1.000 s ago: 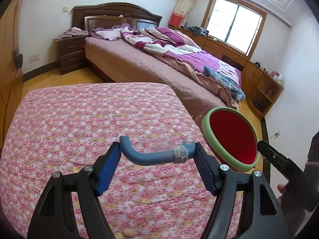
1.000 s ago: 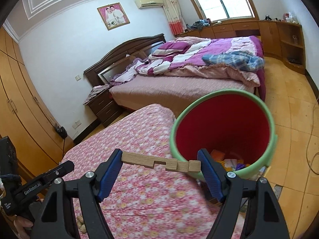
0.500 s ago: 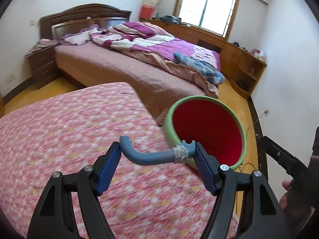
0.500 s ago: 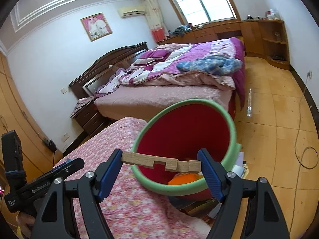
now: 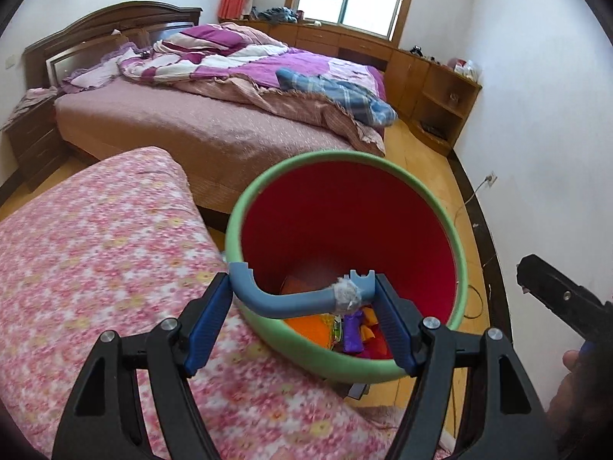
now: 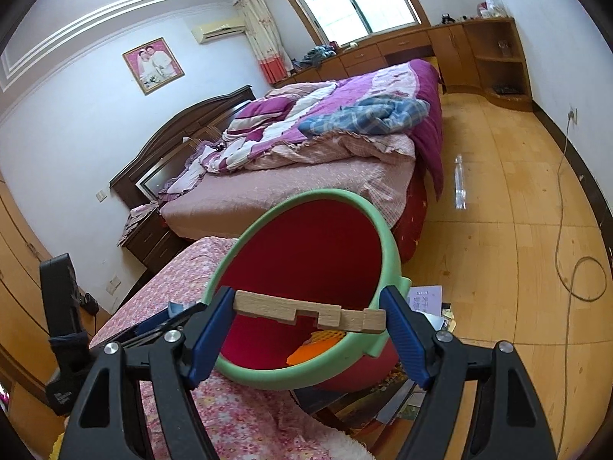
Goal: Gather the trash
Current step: 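Carry the wooden stick and blue pipe over the red bucket and open both tools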
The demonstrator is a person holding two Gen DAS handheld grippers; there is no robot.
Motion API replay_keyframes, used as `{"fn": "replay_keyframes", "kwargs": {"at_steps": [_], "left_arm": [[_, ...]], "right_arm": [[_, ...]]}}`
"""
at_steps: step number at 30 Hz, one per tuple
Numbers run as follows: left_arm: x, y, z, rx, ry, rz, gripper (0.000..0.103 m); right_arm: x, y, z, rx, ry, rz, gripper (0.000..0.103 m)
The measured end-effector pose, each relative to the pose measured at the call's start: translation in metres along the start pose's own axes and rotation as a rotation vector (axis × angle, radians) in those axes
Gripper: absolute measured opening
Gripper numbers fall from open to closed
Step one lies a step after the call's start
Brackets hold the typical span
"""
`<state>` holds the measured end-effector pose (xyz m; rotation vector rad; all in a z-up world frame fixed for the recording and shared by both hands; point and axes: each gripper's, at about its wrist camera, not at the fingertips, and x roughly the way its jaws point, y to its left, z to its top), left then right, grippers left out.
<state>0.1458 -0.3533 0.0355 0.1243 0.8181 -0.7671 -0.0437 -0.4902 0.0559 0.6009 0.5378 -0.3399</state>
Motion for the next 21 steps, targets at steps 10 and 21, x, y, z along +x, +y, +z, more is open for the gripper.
{"fn": "replay_keyframes", "kwargs": {"at_steps": [10,21], "left_arm": [[0.016,0.004,-0.006,-0.016,0.001,0.021,0.08],[-0.004,0.026,-0.01,-0.097,0.01,0.036,0.08]], "right_arm": [[0.02,-0.007,-0.001,0.019,0.027,0.001,0.079],[0.046,0.01,0.001,-0.03,0.067,0.014,0.079]]}}
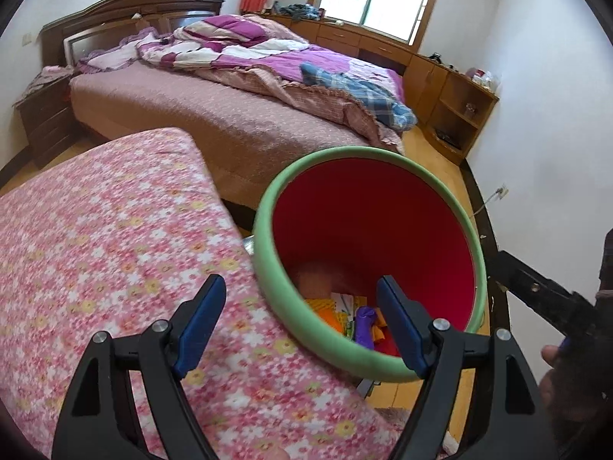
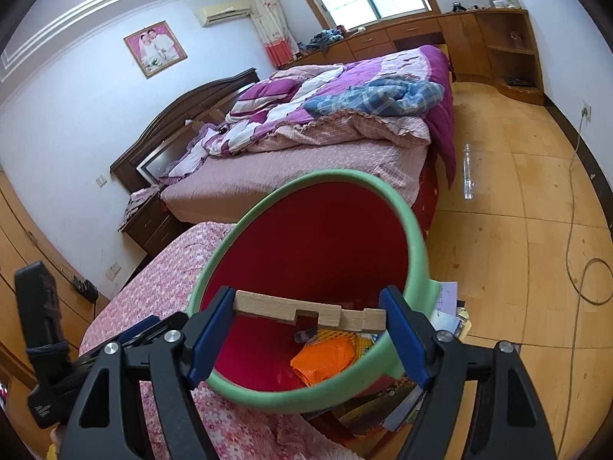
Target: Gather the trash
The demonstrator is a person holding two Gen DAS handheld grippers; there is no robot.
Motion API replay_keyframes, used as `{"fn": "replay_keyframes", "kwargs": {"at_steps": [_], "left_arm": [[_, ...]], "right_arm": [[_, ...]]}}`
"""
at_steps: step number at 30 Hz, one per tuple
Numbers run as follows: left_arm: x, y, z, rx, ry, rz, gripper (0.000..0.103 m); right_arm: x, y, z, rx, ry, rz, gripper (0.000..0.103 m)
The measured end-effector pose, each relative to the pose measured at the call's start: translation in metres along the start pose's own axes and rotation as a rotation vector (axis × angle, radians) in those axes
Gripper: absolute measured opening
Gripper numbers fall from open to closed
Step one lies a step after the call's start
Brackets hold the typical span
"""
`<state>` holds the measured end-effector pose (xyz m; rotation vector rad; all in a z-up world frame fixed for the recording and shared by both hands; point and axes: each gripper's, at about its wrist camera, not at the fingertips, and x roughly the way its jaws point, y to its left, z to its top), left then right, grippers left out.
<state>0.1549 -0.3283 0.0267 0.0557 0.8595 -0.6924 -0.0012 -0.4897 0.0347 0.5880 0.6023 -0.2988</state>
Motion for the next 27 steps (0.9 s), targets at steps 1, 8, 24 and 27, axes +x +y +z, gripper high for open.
{"fn": "replay_keyframes", "kwargs": {"at_steps": [1,8,24,27], "left_arm": [[-0.002,0.003,-0.001,-0.009,0.002,0.008,0.08],[-0.016,0.023,-0.006,-0.073,0.018,0.025,0.08],[-0.076,0.048,-0.023,-0.13,-0.036,0.077,0.08],[-0.092,0.054,-0.026,-0.144,-0.048,0.092,0.08]], "right_arm": [[0.005,0.002,0.0,-0.005,0.01,0.001,0.079],[0.022,0.012,-0.005,-0.037,0.04,0.021,0.082],[-0.015,0.06,-0.015,-0.111,-0.009,0.082,0.09],[-0.024,0.072,-0.02,-0.124,-0.012,0.102,0.09]]}}
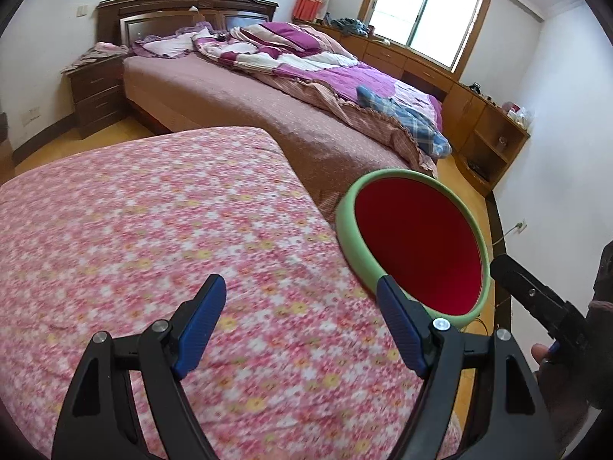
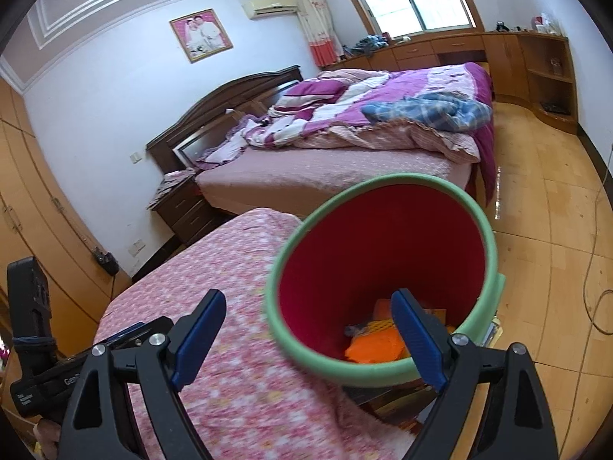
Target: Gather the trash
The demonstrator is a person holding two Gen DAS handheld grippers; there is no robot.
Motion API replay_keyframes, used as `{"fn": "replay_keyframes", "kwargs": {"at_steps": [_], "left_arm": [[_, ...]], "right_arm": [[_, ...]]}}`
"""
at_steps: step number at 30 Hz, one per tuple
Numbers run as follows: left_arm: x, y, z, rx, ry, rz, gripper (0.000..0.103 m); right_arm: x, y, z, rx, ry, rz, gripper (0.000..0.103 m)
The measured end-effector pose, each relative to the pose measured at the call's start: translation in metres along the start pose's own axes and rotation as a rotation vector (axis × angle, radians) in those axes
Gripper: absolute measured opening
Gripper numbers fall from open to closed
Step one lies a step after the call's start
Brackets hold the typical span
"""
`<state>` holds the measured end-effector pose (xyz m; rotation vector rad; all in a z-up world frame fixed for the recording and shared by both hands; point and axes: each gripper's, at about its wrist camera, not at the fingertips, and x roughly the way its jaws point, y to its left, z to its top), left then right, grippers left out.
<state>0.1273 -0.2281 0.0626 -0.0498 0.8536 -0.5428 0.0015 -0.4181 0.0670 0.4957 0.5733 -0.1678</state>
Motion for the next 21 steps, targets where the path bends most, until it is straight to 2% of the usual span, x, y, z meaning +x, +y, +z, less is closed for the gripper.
{"fn": "replay_keyframes", "kwargs": {"at_steps": [6,21], "left_arm": [[-0.032,0.015,-0.009,-0.021,-0.024,0.025,0.08],[-0.113,0.064,-0.044,-0.071,-0.124,0.178,0.08]], "right_arm": [[-0.015,0.034,-0.01,-0.041,0.002,0.039,0.091],[-0.05,0.124,-0.055,-0.196,-0.02,0.11,0.093]]}}
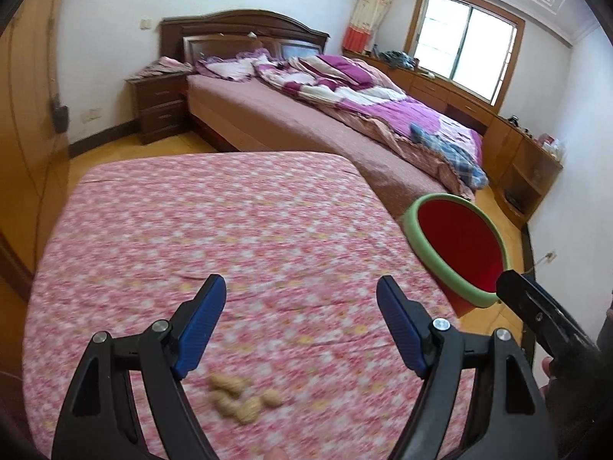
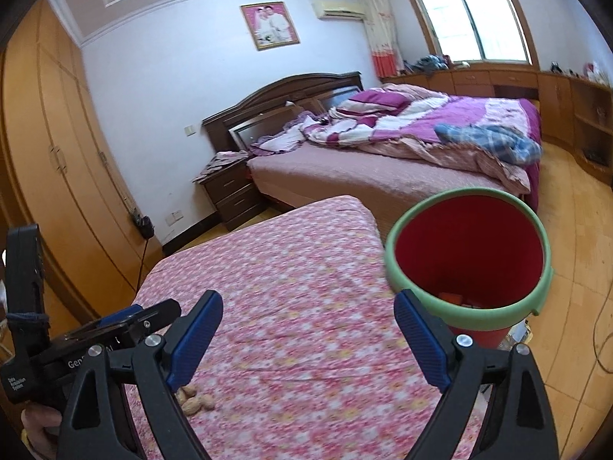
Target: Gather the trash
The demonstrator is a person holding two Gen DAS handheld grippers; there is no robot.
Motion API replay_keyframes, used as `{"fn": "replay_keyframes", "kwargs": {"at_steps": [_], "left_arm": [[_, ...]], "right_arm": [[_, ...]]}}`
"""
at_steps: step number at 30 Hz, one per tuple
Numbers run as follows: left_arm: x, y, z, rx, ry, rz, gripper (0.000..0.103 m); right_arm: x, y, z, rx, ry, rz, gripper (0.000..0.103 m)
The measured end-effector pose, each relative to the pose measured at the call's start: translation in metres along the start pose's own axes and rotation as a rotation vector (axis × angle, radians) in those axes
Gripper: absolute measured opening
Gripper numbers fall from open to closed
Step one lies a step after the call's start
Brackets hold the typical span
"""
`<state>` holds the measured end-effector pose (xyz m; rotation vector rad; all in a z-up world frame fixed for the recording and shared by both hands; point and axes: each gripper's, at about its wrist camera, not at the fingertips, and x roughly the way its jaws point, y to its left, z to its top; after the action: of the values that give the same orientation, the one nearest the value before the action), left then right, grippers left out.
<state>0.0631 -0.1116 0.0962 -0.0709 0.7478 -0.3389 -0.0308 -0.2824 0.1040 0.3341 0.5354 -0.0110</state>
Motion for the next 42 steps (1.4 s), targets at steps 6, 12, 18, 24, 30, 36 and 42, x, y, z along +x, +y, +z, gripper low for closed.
{"fn": "replay_keyframes", "kwargs": {"at_steps": [6,12,18,24,30,36,42], "left_arm": [[-0.027,0.028,-0.016,-0.035,-0.043,0.053,0.08],[-0.044,0.045,-0.038,-0.051,-0.064,0.087,0.08],[-0.054,0.056,-0.061,-0.056,-0.117,0.148,0.08],[-0.056,0.059,-0.081,-0.05,-0.126,0.197,0.08],[-0.06,0.066,-0.091,-0.09,-0.143,0.248,0.08],[-0.063,0.062,-0.095,-0.072,-0.16,0.263,0.08],[-0.06,0.059,-0.097,-0.058,-0.152,0.258,0.08]], "right_arm": [[-0.003,0.031,-0.017,-0.069,0.004,0.02,0.093],[-0.011,0.051,-0.036,-0.115,0.005,0.037,0.093],[-0.011,0.069,-0.059,-0.204,-0.012,0.024,0.093],[-0.02,0.069,-0.073,-0.214,-0.06,-0.017,0.093],[-0.035,0.062,-0.083,-0.195,-0.121,-0.025,0.093],[-0.037,0.059,-0.089,-0.176,-0.118,-0.02,0.093],[-0.035,0.057,-0.091,-0.167,-0.102,-0.016,0.093]]}}
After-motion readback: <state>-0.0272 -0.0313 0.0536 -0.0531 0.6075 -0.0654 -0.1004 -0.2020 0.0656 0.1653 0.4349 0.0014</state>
